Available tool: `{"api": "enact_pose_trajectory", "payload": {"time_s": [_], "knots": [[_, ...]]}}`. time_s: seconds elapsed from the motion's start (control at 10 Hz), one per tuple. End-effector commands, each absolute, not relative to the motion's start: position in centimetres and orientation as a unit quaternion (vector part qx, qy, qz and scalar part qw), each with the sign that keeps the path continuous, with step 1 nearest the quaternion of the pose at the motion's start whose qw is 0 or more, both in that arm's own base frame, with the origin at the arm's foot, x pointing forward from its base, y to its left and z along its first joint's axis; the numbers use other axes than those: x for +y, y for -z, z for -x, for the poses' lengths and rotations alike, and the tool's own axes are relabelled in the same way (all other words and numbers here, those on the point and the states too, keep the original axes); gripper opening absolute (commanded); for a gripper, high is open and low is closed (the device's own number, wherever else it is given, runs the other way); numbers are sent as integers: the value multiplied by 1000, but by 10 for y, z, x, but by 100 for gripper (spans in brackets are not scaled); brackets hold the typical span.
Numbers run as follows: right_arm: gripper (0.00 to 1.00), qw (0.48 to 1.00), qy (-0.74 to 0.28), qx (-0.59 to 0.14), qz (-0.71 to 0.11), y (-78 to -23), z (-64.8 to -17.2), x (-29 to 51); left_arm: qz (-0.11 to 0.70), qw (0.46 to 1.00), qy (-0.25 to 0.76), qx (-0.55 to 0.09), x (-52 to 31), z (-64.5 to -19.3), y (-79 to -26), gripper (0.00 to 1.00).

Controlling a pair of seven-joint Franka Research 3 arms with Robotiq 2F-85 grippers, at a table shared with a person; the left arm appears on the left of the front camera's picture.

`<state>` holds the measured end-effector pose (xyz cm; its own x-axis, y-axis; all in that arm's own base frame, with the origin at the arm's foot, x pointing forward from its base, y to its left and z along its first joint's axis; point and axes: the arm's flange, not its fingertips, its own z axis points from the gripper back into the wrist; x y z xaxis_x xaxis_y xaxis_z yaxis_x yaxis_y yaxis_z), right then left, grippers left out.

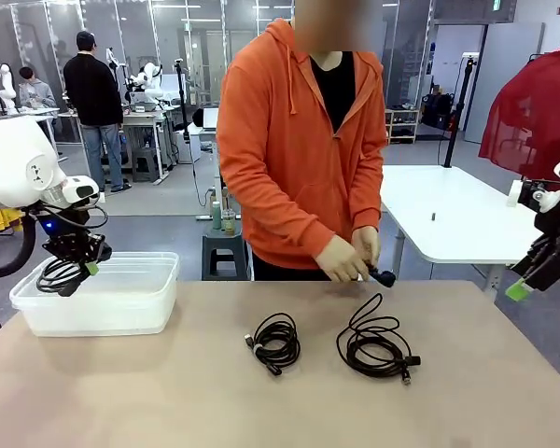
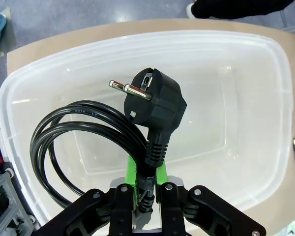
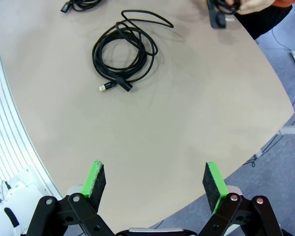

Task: Organize and store the cables.
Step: Place the Power Cable into the Organizing box.

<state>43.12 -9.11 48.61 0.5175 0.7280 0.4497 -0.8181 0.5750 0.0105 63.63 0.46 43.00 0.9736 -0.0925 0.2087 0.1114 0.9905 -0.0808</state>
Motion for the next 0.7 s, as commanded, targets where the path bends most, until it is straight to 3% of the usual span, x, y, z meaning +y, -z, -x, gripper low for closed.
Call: {"api": "enact_pose_trajectory", "payload": {"time_s": [0.0, 0.6], "knots": [[100, 863, -449, -201, -115, -489, -433, -91, 48, 992, 36, -109, 4, -649, -427, 17], [100, 863, -449, -201, -115, -489, -433, -91, 45, 996, -23, -69, 8, -656, -382, 17]]}}
